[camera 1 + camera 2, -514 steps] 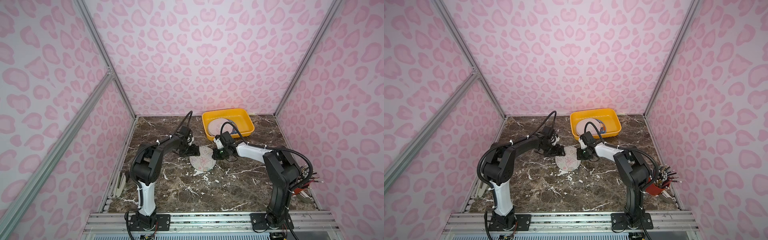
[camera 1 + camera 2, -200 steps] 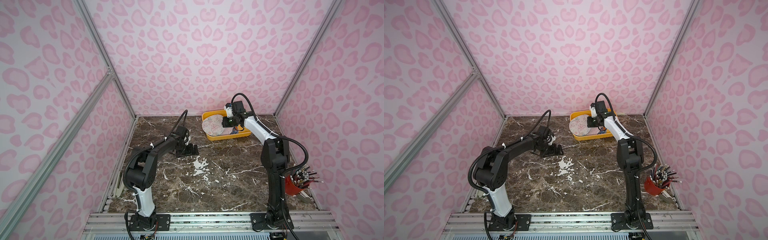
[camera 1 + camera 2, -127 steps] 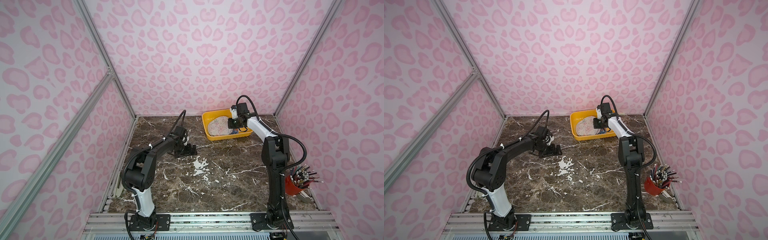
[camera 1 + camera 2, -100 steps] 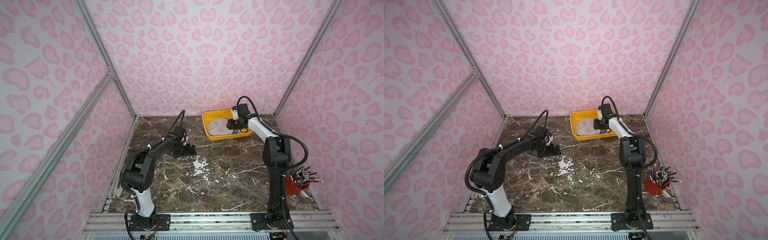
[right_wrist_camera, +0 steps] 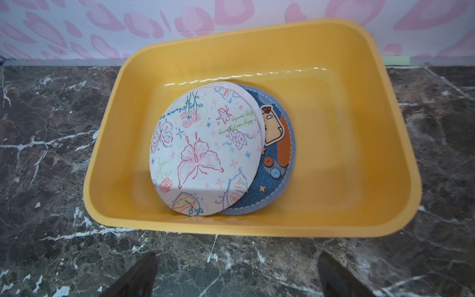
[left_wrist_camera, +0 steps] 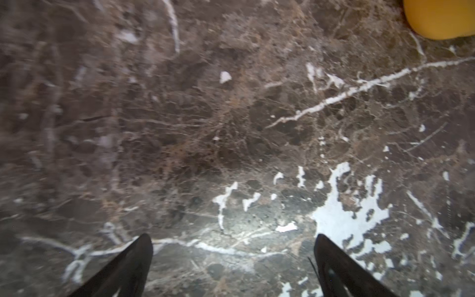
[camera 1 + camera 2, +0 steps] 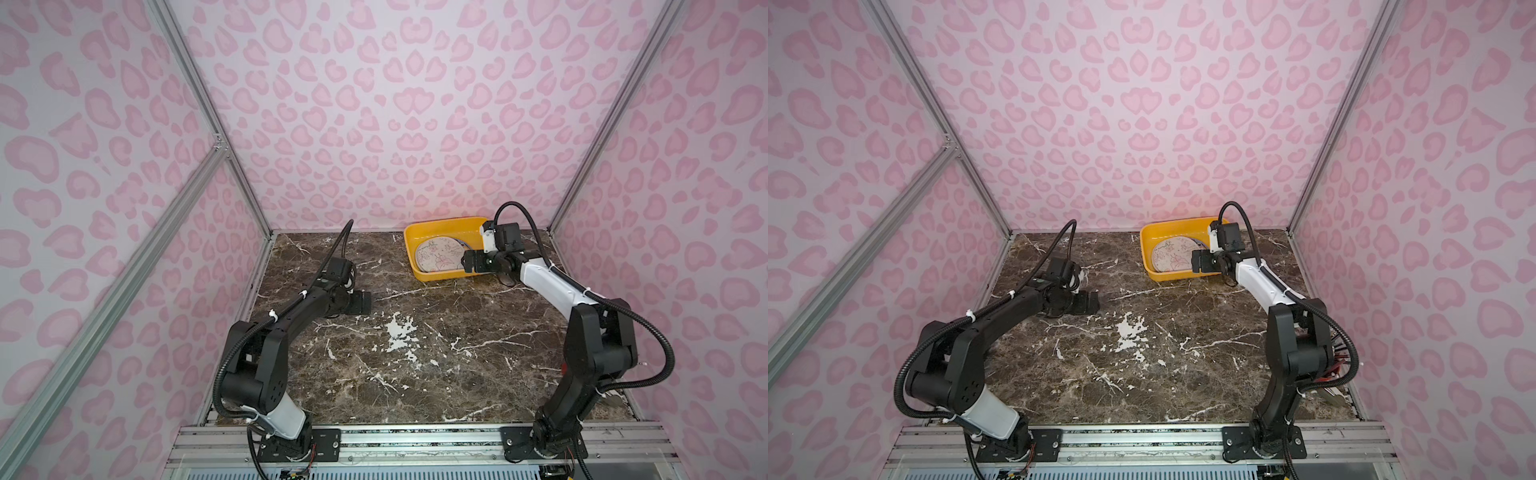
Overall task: Put the coasters into the storage box
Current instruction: Place the coaster in the storage box, then reset both arms
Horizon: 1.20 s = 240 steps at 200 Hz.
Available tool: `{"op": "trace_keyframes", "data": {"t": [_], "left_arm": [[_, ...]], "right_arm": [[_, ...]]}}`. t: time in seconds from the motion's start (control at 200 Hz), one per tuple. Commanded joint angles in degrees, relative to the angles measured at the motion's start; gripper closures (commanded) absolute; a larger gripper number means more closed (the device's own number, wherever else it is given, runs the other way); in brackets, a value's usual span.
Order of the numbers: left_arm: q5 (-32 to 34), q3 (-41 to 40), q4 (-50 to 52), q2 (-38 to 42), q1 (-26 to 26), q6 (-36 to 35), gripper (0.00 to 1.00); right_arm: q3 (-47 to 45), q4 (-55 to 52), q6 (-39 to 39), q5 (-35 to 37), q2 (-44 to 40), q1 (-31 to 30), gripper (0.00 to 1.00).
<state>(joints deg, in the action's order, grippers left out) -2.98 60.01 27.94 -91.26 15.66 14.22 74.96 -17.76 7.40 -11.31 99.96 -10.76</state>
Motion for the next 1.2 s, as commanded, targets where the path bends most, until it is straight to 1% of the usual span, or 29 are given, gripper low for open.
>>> {"op": "trace_keyframes", "data": {"t": [0.0,0.105,0.24,0.425,0.595,0.705,0.835,1.02,1.195], "left_arm": [[7.7,-3.3,-6.9,2.9,-2.0,-3.5,0.0],[10.4,-7.4,-12.5,5.6,-4.6,-5.2,0.01],[11.3,-11.2,-18.6,7.5,-7.8,-6.5,0.01],[14.2,-18.0,-30.5,9.5,-8.6,-11.2,0.01],[14.6,-23.1,-40.5,9.9,-9.6,-13.3,0.01],[14.4,-26.8,-48.9,10.4,-9.7,-15.3,0.01],[12.6,-29.2,-55.5,9.7,-9.9,-16.3,0.01],[10.9,-31.6,-64.9,6.5,-10.3,-18.0,0.01],[9.3,-34.0,-71.4,3.3,-11.3,-17.1,0.01]], "right_arm": [[-5.7,7.2,-1.5,3.7,-3.1,0.2,0.02],[-11.2,11.5,-2.2,5.5,-5.8,1.3,0.02],[-19.2,20.0,-2.6,6.9,-9.1,3.6,0.02],[-30.3,33.4,-3.9,7.9,-12.9,7.2,0.02],[-39.2,47.0,-6.9,9.4,-14.4,8.1,0.02],[-42.4,52.2,-7.2,9.2,-14.5,9.0,0.02],[-45.4,57.9,-7.5,8.0,-14.6,9.8,0.01],[-49.5,65.7,-8.6,7.6,-14.8,10.2,0.01],[-53.3,73.5,-9.5,7.0,-13.4,10.1,0.01]]}}
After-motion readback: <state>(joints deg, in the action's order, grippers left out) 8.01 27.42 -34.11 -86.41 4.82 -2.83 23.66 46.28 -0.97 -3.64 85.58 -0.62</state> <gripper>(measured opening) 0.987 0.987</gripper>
